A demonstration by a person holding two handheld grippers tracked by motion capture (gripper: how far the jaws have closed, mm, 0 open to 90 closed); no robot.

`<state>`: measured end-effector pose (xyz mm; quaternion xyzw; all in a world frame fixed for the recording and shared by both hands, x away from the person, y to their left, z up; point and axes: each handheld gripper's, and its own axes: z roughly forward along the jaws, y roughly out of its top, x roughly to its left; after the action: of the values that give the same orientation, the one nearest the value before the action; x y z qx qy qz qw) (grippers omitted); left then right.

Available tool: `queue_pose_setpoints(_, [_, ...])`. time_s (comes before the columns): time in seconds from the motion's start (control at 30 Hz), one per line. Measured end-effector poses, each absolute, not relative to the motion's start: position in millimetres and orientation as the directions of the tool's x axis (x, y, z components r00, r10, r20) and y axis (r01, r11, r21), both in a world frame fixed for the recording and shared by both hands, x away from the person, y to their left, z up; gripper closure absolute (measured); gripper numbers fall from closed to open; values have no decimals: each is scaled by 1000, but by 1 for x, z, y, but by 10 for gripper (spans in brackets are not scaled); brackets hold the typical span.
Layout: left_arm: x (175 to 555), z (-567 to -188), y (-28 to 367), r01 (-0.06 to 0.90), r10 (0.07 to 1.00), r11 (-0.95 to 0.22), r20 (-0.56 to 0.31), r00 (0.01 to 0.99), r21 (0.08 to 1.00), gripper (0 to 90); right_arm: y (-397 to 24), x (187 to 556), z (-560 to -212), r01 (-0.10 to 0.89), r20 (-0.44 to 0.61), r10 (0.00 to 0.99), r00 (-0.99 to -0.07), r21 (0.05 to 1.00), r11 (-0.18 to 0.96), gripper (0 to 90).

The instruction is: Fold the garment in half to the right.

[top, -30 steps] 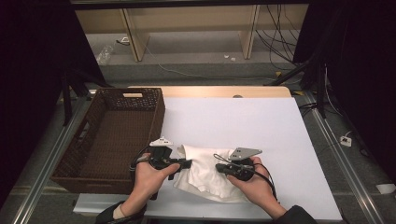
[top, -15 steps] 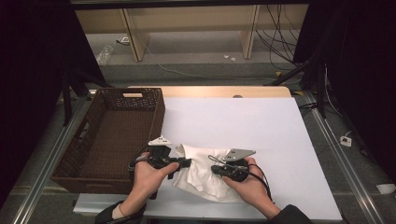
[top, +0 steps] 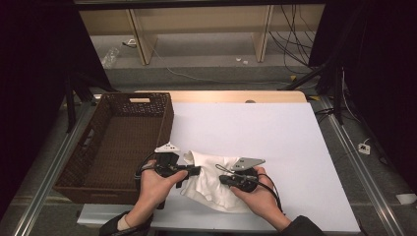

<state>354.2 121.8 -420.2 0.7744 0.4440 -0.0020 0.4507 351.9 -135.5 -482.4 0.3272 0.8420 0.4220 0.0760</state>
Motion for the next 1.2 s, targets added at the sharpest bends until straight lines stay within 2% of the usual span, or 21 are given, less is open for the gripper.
queue_pose_setpoints(1.2, [353, -411, 124, 677, 684, -185, -401, 609, 713, 825, -116, 355, -490, 486, 180, 589, -788, 769, 414, 898])
